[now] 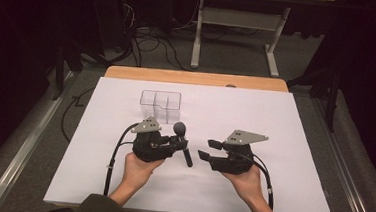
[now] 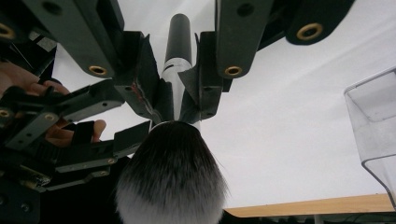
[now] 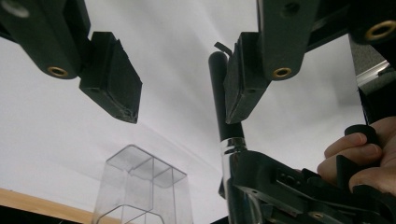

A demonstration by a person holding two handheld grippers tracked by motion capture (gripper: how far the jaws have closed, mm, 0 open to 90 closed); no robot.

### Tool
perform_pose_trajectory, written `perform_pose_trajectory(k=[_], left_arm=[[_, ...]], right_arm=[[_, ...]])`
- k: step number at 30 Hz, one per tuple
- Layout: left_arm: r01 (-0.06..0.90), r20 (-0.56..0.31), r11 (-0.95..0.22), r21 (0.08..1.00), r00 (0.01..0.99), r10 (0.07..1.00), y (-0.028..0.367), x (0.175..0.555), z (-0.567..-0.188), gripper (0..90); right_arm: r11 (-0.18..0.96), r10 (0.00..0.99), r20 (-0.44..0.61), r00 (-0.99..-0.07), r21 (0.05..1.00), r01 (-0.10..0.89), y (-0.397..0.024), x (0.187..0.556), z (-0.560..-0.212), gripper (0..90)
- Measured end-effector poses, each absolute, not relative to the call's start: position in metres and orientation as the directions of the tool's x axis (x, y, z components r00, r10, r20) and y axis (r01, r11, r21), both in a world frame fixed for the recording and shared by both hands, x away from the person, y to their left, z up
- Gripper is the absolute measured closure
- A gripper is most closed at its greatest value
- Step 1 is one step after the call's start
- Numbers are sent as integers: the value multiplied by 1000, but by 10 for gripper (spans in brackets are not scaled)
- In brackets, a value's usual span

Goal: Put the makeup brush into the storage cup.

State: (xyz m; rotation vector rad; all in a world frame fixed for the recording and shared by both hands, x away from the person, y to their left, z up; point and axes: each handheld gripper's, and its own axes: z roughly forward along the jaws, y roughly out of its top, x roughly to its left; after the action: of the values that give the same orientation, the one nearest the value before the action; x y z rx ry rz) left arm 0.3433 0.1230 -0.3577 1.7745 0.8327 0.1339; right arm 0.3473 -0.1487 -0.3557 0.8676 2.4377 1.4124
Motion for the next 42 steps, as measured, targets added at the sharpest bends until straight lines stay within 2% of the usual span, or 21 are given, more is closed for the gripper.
perform_pose_trajectory(k=[15,42], left_arm=[[465,-305,-132,876,744,594,126,342,-356,699],[452,-289,-131,882,740,607,136,338,-350,699]], right_arm=[[332,626,109,-772,859,390,-184,350,-346,396],[230,737,95,-669,896,381,-248,352,-348,327]])
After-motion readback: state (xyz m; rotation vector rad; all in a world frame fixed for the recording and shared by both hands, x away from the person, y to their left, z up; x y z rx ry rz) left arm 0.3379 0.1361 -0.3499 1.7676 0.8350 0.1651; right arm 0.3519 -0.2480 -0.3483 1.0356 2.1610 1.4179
